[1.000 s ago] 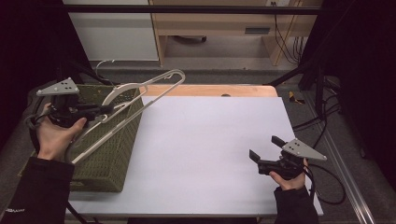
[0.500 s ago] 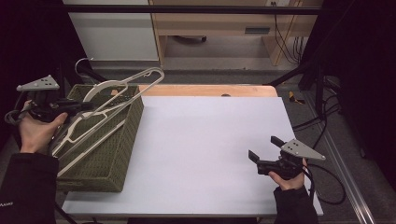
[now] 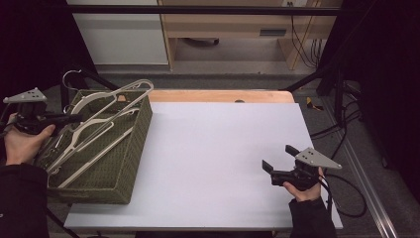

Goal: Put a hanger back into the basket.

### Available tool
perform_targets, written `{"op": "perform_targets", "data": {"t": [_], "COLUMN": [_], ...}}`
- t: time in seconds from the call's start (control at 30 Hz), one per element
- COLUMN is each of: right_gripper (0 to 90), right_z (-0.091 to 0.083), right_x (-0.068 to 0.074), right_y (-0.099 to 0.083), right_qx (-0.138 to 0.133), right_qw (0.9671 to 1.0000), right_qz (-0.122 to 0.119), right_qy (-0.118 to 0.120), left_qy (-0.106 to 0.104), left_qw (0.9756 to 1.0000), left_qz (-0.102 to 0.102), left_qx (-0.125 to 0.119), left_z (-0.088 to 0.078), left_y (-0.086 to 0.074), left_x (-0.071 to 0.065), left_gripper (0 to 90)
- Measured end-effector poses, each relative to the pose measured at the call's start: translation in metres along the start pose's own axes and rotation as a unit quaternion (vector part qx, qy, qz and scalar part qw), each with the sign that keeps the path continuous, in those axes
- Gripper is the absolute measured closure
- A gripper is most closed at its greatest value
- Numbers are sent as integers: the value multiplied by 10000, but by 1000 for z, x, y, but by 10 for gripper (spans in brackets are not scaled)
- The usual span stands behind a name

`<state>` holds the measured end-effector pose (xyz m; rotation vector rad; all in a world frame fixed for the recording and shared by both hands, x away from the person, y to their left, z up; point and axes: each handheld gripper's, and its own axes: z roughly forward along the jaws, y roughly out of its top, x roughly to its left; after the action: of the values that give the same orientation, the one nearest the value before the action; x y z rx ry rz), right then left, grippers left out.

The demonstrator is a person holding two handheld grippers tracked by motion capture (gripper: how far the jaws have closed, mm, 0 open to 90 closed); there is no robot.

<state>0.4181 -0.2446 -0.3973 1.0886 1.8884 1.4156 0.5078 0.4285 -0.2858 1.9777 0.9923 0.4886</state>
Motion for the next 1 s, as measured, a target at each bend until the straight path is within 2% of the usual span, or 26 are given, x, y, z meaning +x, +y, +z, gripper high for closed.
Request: {"op": "perform_targets", "data": {"t": [0.23,0.37,0.5,0.77,1.0], "right_gripper": [26,26,26,26,26], "right_z": [0,0,0,1,1], "right_x": [-1,0,0,0,0], "right_y": [0,0,0,0,0], "right_qx": [6,0,11,5,8], "right_qw": [10000,10000,10000,10000,10000], "right_qz": [-7,31,6,-4,-8], "right_qy": [-8,-36,-25,-29,-31], "left_qy": [91,170,117,-8,-109], "left_qw": [9998,9995,9992,9976,9940], "left_qz": [-144,-215,-322,-469,-841], "left_qx": [29,164,204,512,697], "left_z": [-6,-5,-3,18,35], "left_y": [-13,-22,-27,-35,-49], "left_x": [12,18,20,17,17], "left_gripper": [861,862,861,861,859]}}
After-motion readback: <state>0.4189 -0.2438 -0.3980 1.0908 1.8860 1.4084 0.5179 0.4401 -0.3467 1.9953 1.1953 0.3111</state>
